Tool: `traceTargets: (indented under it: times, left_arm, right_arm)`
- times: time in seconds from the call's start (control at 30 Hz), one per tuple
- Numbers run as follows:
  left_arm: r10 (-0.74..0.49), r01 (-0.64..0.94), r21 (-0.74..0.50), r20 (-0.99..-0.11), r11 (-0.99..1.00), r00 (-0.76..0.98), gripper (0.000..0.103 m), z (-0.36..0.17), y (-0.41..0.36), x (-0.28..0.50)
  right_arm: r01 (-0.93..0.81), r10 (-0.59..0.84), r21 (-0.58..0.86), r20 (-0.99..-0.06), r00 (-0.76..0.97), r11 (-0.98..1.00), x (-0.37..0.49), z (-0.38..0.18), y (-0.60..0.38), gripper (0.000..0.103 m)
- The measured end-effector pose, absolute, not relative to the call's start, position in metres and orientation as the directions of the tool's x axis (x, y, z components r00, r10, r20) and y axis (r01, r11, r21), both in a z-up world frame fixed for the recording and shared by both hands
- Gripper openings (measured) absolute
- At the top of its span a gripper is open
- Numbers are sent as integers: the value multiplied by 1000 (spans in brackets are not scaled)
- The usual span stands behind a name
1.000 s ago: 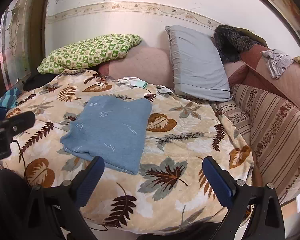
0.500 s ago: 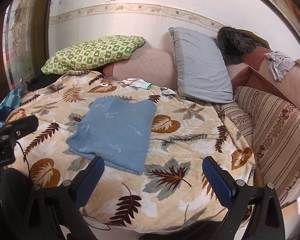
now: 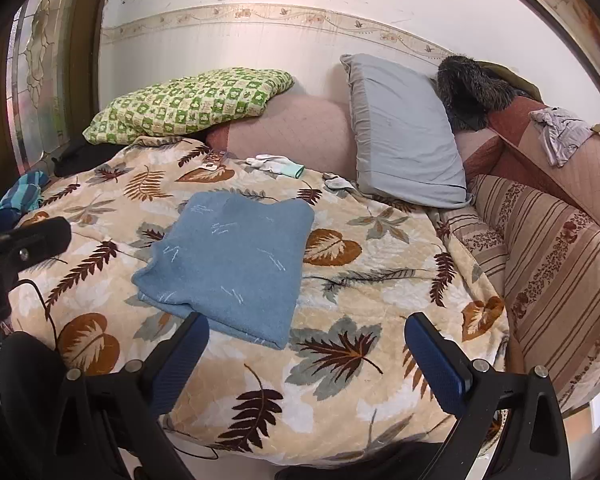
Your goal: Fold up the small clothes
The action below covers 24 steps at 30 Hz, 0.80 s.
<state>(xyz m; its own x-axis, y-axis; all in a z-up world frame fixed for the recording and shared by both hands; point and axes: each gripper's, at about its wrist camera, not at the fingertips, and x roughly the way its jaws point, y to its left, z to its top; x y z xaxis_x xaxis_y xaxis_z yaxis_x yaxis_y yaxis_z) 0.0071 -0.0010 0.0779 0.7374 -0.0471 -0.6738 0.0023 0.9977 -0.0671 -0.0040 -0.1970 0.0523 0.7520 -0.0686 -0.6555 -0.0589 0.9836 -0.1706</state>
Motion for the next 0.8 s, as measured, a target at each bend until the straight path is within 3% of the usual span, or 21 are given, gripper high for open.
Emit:
traceTargets:
  times: [0.8]
  left_arm:
    - [-40, -8, -67, -680, 998, 732, 100, 77, -2, 10]
  right_arm:
    - [-53, -80, -181, -655, 752, 982, -3, 51, -197, 100]
